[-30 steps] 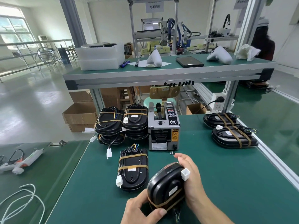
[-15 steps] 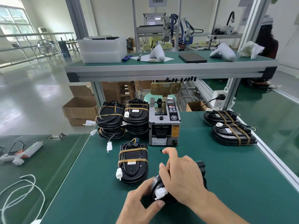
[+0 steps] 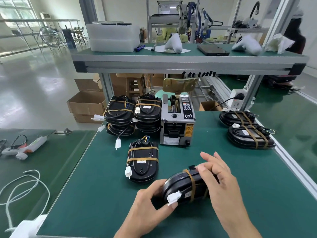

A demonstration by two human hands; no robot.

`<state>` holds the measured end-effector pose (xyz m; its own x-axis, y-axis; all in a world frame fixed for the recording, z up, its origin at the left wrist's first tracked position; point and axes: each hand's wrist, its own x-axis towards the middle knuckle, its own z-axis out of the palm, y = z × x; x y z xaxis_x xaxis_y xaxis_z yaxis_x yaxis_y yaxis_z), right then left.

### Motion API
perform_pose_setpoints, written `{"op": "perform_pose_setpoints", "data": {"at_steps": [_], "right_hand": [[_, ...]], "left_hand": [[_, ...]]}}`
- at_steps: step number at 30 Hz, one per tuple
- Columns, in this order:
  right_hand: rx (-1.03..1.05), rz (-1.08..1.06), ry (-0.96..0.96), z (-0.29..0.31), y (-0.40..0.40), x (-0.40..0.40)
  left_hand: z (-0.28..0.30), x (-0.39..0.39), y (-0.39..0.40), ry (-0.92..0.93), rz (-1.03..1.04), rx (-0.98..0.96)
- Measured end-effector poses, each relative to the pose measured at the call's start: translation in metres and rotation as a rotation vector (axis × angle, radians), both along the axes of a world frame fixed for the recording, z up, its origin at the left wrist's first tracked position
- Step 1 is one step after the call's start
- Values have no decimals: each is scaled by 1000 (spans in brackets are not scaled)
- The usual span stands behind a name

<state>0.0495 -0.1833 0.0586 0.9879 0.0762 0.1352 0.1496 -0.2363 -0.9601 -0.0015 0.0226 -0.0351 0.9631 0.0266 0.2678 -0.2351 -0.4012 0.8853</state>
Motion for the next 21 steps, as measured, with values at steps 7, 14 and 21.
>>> {"op": "perform_pose_setpoints", "data": {"at_steps": [7,14,21], "right_hand": [[-133,28,59,0,12,-4],[-236,0,54,4,18,-4],[-289,-10,69,9,21,-5]], "left_hand": [[3,-2,-2,-3,2,-1],[1,-2,-1,-6,6,-4],[0,-2,0,2,8,-5]]}}
